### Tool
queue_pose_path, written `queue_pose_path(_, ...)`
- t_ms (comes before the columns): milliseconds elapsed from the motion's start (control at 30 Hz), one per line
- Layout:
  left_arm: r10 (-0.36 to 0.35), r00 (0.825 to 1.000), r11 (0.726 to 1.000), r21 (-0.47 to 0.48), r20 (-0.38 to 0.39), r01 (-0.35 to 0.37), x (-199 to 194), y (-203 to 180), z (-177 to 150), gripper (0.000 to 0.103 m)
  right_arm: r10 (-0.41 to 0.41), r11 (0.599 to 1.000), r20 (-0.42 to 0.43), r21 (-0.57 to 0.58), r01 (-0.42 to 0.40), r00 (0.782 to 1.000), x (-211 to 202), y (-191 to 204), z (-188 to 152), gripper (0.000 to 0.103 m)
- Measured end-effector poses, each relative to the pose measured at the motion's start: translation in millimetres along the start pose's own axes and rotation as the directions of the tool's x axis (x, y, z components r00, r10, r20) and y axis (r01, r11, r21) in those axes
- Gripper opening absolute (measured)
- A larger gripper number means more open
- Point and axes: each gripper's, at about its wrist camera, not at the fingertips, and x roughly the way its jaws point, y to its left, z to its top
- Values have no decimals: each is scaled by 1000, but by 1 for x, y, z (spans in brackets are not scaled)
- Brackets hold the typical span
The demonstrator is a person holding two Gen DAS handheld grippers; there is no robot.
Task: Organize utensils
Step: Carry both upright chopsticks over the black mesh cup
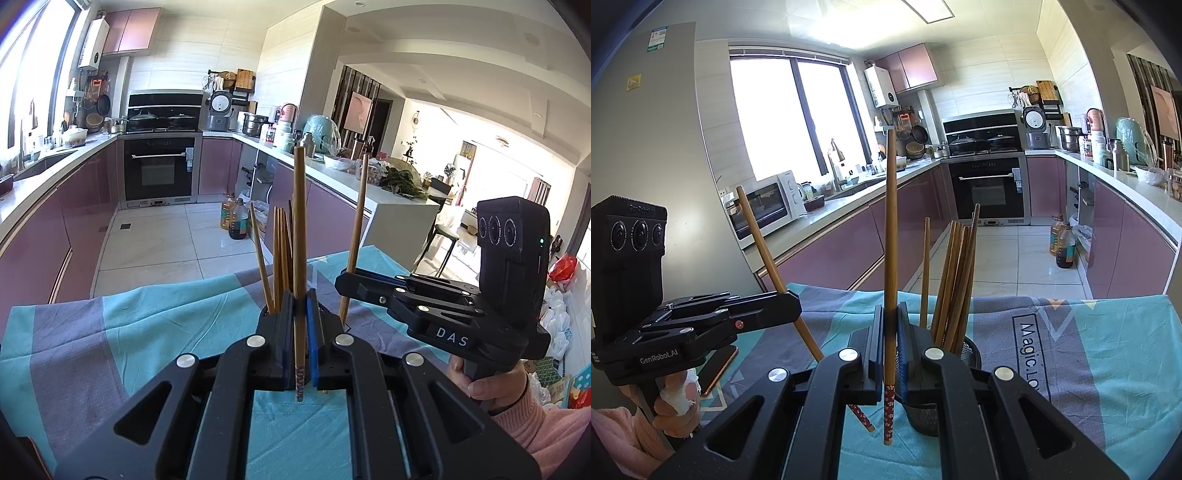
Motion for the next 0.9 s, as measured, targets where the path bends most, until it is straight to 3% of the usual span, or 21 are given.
queue_pose_path(900,-9,1000,1000,13,28,8,-12,-5,17,8,6,1000,19,-1,-5,1000,2,3,13,6)
